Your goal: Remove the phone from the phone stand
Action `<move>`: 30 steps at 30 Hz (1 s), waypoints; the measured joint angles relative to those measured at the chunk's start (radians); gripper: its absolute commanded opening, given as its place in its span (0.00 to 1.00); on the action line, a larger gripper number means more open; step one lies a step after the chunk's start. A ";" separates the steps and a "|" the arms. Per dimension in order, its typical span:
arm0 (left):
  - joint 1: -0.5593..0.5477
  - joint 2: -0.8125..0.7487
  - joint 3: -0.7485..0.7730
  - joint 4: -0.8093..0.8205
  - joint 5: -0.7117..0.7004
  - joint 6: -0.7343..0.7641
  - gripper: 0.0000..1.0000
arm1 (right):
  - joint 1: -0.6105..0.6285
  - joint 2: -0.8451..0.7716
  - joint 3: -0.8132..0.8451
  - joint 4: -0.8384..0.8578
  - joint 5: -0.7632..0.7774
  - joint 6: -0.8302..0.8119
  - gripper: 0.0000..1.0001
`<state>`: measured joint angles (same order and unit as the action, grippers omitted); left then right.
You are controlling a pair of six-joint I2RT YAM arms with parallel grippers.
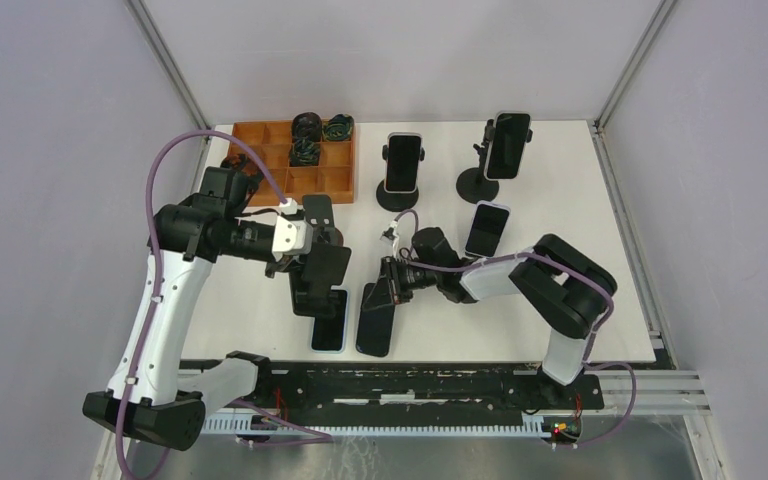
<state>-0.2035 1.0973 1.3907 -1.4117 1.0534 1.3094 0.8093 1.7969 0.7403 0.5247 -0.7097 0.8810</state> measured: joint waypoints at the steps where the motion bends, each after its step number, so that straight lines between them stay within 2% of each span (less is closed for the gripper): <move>1: 0.000 0.000 0.001 0.000 0.000 0.000 0.02 | 0.000 0.005 0.003 0.003 0.000 0.002 0.10; 4: 0.000 0.000 0.003 0.000 0.001 0.000 0.02 | 0.001 0.086 0.056 0.019 -0.005 0.007 0.26; 6: 0.000 -0.001 0.003 0.000 0.003 0.000 0.02 | 0.002 0.127 0.093 0.003 0.001 0.000 0.54; 9: 0.000 -0.001 0.003 0.001 0.006 0.000 0.02 | 0.003 0.153 0.140 -0.055 0.023 -0.027 0.77; 11: -0.001 -0.001 0.003 0.003 0.008 0.000 0.02 | 0.005 0.153 0.161 -0.101 0.043 -0.055 0.98; 14: -0.001 -0.001 0.003 0.008 0.022 0.000 0.02 | 0.010 0.120 0.205 -0.186 0.096 -0.121 0.98; 23: -0.001 -0.001 0.003 0.016 0.030 0.000 0.02 | 0.015 -0.056 0.209 -0.513 0.481 -0.338 0.98; 26: -0.001 -0.001 0.003 0.024 0.030 -0.003 0.02 | 0.014 -0.082 0.197 -0.554 0.526 -0.381 0.98; 30: -0.001 -0.001 0.003 0.031 0.030 -0.012 0.02 | 0.021 -0.097 0.153 -0.550 0.507 -0.405 0.98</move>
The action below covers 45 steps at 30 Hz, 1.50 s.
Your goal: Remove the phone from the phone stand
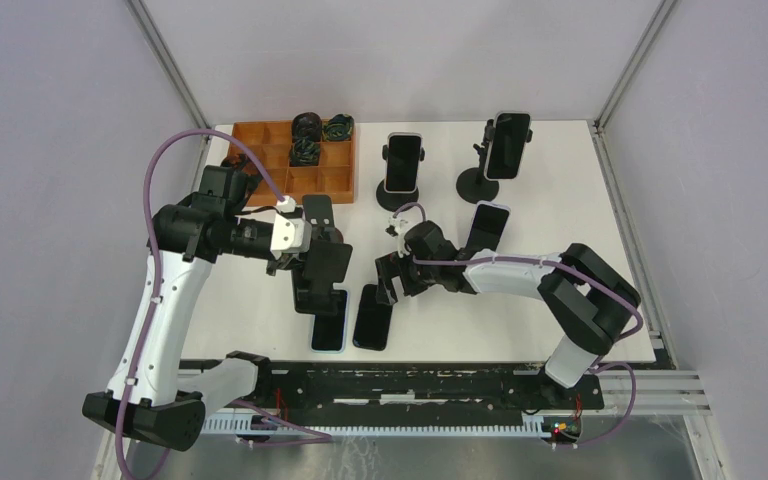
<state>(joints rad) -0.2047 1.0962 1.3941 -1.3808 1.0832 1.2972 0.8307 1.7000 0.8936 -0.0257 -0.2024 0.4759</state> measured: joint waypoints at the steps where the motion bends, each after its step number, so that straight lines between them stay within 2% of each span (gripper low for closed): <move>1: 0.000 0.000 0.000 0.000 0.000 -0.002 0.02 | 0.006 -0.010 -0.014 0.005 -0.010 -0.002 0.98; 6: 0.000 -0.008 0.000 0.001 0.000 -0.005 0.02 | 0.057 -0.036 -0.093 0.106 -0.146 0.037 0.98; 13: 0.000 -0.010 0.000 0.007 -0.001 -0.010 0.02 | 0.105 0.038 -0.098 0.269 -0.291 0.156 0.98; 17: 0.000 -0.011 0.000 0.007 -0.001 -0.010 0.02 | 0.113 0.073 -0.084 0.319 -0.326 0.209 0.98; 22: 0.000 -0.011 0.000 0.008 -0.002 -0.010 0.02 | 0.106 0.060 -0.084 0.300 -0.312 0.216 0.98; 25: 0.000 -0.011 0.000 0.008 -0.003 -0.010 0.02 | 0.079 -0.021 -0.092 0.246 -0.289 0.203 0.98; 29: 0.000 -0.011 0.000 0.008 -0.006 -0.010 0.02 | 0.019 -0.226 -0.104 0.230 -0.274 0.188 0.98; 34: 0.000 -0.011 -0.006 0.009 -0.005 0.003 0.02 | 0.006 -0.453 -0.147 0.405 -0.322 0.246 0.98; 38: 0.000 -0.010 -0.016 0.009 0.001 0.027 0.02 | 0.030 -0.473 -0.174 0.584 -0.365 0.327 0.89; 45: 0.000 -0.003 -0.016 0.017 0.003 0.040 0.02 | 0.112 -0.373 -0.122 0.781 -0.391 0.401 0.75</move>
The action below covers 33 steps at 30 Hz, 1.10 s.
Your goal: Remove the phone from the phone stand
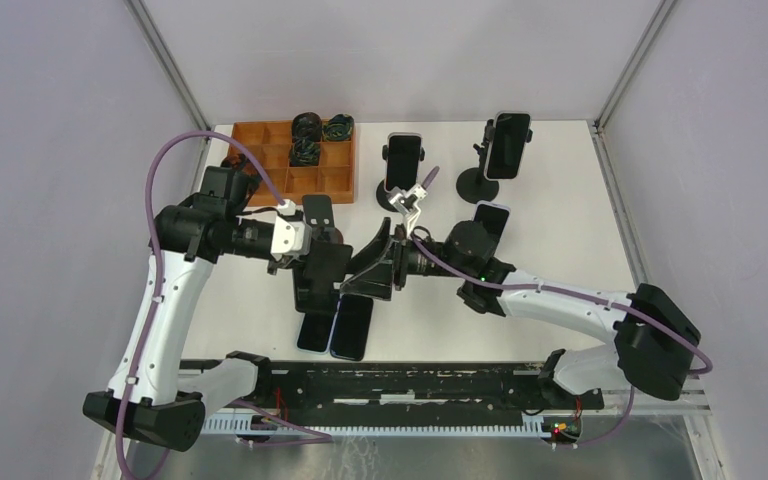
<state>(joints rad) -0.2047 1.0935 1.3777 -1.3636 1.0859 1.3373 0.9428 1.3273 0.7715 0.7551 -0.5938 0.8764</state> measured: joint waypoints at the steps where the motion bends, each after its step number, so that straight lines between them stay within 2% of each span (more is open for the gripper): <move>1: 0.000 0.000 -0.001 0.001 0.000 0.000 0.02 | 0.011 0.017 0.022 0.009 -0.004 0.002 0.73; 6: 0.000 0.001 -0.007 0.005 -0.001 0.000 0.02 | 0.046 0.079 0.121 0.054 -0.017 0.012 0.60; 9: 0.002 -0.001 -0.008 0.007 0.017 0.001 0.02 | 0.051 0.097 0.138 0.065 -0.025 0.018 0.35; 11: 0.000 -0.001 -0.008 0.007 0.024 0.003 0.07 | 0.048 0.117 0.139 0.071 -0.028 0.026 0.19; 12: -0.001 -0.001 -0.008 0.006 0.025 0.004 0.12 | 0.048 0.124 0.139 0.072 -0.029 0.028 0.13; 13: -0.001 -0.001 -0.008 0.005 0.021 0.010 0.21 | 0.049 0.130 0.139 0.073 -0.032 0.039 0.08; 15: 0.001 0.000 -0.008 0.006 0.024 0.011 0.57 | 0.050 0.130 0.139 0.077 -0.043 0.030 0.00; 18: 0.005 0.000 -0.009 0.012 0.010 0.021 0.83 | 0.051 0.122 0.139 0.082 -0.081 0.014 0.00; 19: 0.005 0.003 -0.009 0.013 0.006 0.026 0.95 | 0.053 0.118 0.139 0.074 -0.088 0.004 0.00; 20: 0.004 0.003 -0.010 0.012 0.004 0.035 1.00 | 0.054 0.113 0.139 0.063 -0.093 -0.007 0.00; 26: 0.001 -0.003 -0.010 0.011 -0.016 0.055 1.00 | -0.044 0.060 0.118 -0.081 -0.143 -0.127 0.00; 33: -0.001 -0.009 -0.010 0.039 -0.070 0.051 1.00 | -0.216 0.056 0.108 -0.436 -0.145 -0.433 0.00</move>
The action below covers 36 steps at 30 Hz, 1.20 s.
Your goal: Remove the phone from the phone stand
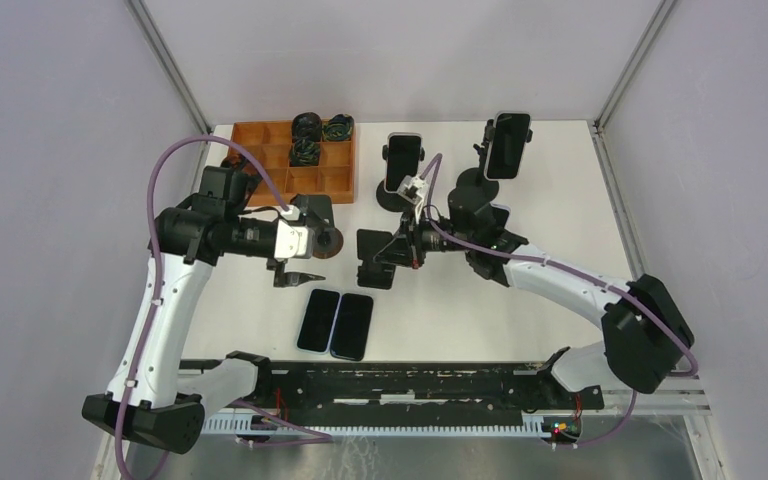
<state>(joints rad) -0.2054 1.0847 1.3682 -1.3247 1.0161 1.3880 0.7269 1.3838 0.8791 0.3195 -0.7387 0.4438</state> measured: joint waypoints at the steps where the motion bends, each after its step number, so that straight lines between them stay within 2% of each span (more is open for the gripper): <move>1: 0.000 -0.002 0.000 0.006 -0.005 -0.008 1.00 | -0.008 0.014 0.002 -0.031 0.005 -0.033 0.00; 8: 0.000 -0.005 0.000 0.037 -0.025 -0.056 1.00 | -0.014 0.231 0.106 -0.242 0.048 -0.238 0.00; 20: 0.000 -0.008 -0.017 0.042 -0.031 -0.060 1.00 | -0.029 0.504 0.338 -0.330 0.087 -0.444 0.00; 22: 0.000 -0.011 -0.018 0.042 -0.033 -0.060 1.00 | -0.029 0.537 0.365 -0.361 0.092 -0.475 0.03; 25: 0.000 -0.017 -0.023 0.042 -0.039 -0.060 1.00 | -0.032 0.547 0.385 -0.381 0.104 -0.517 0.14; 31: 0.000 -0.018 -0.032 0.042 -0.044 -0.060 1.00 | -0.050 0.547 0.393 -0.455 0.124 -0.566 0.52; 32: 0.000 -0.018 -0.032 0.042 -0.045 -0.060 1.00 | -0.055 0.547 0.393 -0.462 0.130 -0.569 0.61; 34: 0.000 -0.018 -0.032 0.044 -0.046 -0.060 1.00 | -0.066 0.544 0.382 -0.472 0.150 -0.577 0.89; 35: 0.000 -0.019 -0.032 0.046 -0.047 -0.060 1.00 | -0.070 0.538 0.372 -0.475 0.161 -0.579 0.98; 36: 0.000 -0.019 -0.032 0.046 -0.047 -0.060 1.00 | -0.074 0.530 0.360 -0.482 0.173 -0.579 0.98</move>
<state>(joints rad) -0.2050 1.0657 1.3357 -1.2785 0.9688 1.3285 0.6525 1.9137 1.2396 -0.1627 -0.5655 -0.1356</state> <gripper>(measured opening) 0.996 0.846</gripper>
